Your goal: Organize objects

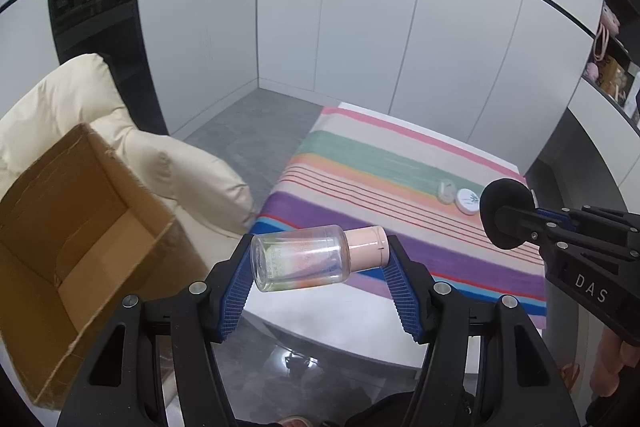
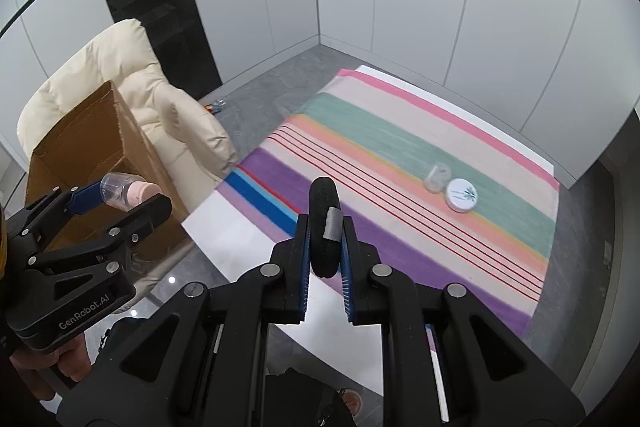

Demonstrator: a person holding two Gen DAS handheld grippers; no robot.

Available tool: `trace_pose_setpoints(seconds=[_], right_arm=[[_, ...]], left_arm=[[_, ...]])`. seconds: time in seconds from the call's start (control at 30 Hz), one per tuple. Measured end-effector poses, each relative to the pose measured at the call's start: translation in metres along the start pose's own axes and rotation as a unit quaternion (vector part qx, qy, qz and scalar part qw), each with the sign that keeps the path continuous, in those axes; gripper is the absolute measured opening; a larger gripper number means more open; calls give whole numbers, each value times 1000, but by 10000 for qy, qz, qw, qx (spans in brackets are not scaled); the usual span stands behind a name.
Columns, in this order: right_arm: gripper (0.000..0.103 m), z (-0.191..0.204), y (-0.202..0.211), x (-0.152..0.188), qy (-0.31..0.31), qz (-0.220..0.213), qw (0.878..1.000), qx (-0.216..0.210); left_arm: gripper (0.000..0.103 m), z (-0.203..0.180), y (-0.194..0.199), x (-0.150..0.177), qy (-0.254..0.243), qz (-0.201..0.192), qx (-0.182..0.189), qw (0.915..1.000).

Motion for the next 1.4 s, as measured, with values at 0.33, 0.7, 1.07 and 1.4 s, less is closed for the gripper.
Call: trace_pose_setpoints(seconds=[0.33,0.7,1.07,1.4], right_arm=[[14,37,-10,0,211,107,9994,-234],[14,81,-20,1,543,172,9974,-443],[14,127,-23,5,886,208,9932,-721],[14,158,-28,9,1021,328,9898,-943]], left_arm=[[64,32,11,12,234,-5,-224,9995],[64,70,22,27,481,4,-505,9976],[64,104,36,44,759,18,-776,9941],[64,137,46,63,1022,55,-975,9900]])
Point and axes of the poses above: each gripper's, at about its wrist camera, not at the fingertips, and y roughly against the way its jaws point, z to its left, x to its underside, the point moved 1 cm from there along -y, roughly the way its jaws point, and after that the axes turned 15 degrees about -y, right-handed, at the moved point
